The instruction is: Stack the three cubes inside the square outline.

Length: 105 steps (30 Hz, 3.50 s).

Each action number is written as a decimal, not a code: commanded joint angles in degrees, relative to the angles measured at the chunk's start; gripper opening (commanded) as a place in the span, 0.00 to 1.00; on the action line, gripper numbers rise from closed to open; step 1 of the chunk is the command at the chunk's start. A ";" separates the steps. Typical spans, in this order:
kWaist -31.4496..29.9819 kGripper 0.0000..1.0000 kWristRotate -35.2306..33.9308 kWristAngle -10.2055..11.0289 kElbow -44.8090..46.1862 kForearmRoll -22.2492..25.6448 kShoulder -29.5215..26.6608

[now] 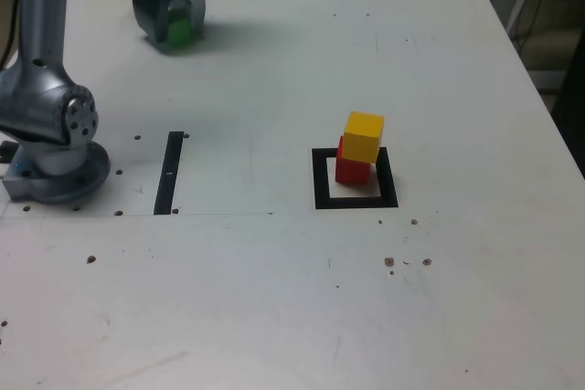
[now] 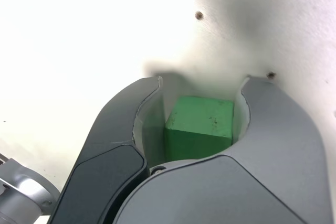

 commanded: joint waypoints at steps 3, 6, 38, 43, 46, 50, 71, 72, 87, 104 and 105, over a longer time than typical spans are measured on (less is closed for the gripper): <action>-0.20 0.15 0.94 -0.82 -0.74 0.06 -0.31; -0.68 0.13 1.34 -1.04 -1.11 0.15 -0.36; -31.86 0.11 4.12 -2.14 -4.97 13.72 -14.86; -38.34 0.11 1.56 -2.64 -7.09 17.02 -15.76; -41.74 0.11 -0.03 -3.22 -8.71 18.90 -16.20; -46.03 0.11 -2.91 -3.63 -11.03 20.52 -16.25; -64.84 0.11 -13.74 -3.47 -21.57 24.25 -8.78; -65.46 0.11 -14.10 -3.54 -21.87 24.31 -8.60; -71.50 0.12 -17.22 -3.65 -25.79 24.23 -3.80; -72.24 0.12 -17.57 -3.58 -25.87 22.42 -0.60; -72.24 0.12 -17.57 -3.60 -25.77 22.40 -0.35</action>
